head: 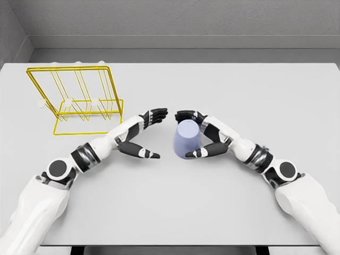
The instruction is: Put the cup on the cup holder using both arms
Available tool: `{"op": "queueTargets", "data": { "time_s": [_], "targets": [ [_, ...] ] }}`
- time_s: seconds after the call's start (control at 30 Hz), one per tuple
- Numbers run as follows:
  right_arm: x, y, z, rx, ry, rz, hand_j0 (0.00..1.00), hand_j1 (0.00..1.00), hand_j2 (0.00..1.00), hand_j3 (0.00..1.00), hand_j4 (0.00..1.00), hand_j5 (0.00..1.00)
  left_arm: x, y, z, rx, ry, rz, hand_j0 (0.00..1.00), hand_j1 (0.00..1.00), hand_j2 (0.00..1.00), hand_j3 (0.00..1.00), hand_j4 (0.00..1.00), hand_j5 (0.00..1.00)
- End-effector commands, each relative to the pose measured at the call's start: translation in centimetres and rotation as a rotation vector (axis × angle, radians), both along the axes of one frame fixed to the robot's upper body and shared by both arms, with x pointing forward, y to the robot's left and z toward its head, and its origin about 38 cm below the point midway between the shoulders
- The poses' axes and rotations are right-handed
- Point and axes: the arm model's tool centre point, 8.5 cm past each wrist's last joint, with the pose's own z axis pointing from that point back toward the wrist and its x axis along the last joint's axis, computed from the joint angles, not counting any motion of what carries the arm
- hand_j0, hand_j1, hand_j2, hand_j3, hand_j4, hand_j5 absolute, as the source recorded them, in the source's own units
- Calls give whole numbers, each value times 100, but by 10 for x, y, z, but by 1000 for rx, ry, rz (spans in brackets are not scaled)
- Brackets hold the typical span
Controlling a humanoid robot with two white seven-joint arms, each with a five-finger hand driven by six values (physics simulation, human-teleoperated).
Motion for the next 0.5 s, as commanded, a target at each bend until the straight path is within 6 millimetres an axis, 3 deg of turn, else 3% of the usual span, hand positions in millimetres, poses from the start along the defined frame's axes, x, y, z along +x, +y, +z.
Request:
{"op": "queueTargets", "data": {
  "time_s": [0.0, 0.2, 0.3, 0.47],
  "targets": [
    [1, -4, 1, -4, -4, -6, 100, 100, 100, 100, 100, 100, 0, -2, 0, -12, 4, 0, 100, 100, 100, 100, 100, 100],
    [10, -32, 13, -43, -32, -46, 100, 100, 100, 100, 100, 100, 0, -2, -1, -13, 5, 1, 100, 100, 100, 100, 100, 100],
    [14, -53, 16, -65, -37, -88, 100, 100, 100, 100, 100, 100, 0, -4, -1, -17, 6, 0, 100, 100, 100, 100, 100, 100],
    [24, -96, 28, -124, -67, -175, 100, 100, 100, 100, 100, 100, -1, -22, 2, -59, 0, -17, 100, 100, 100, 100, 100, 100]
  ]
}}
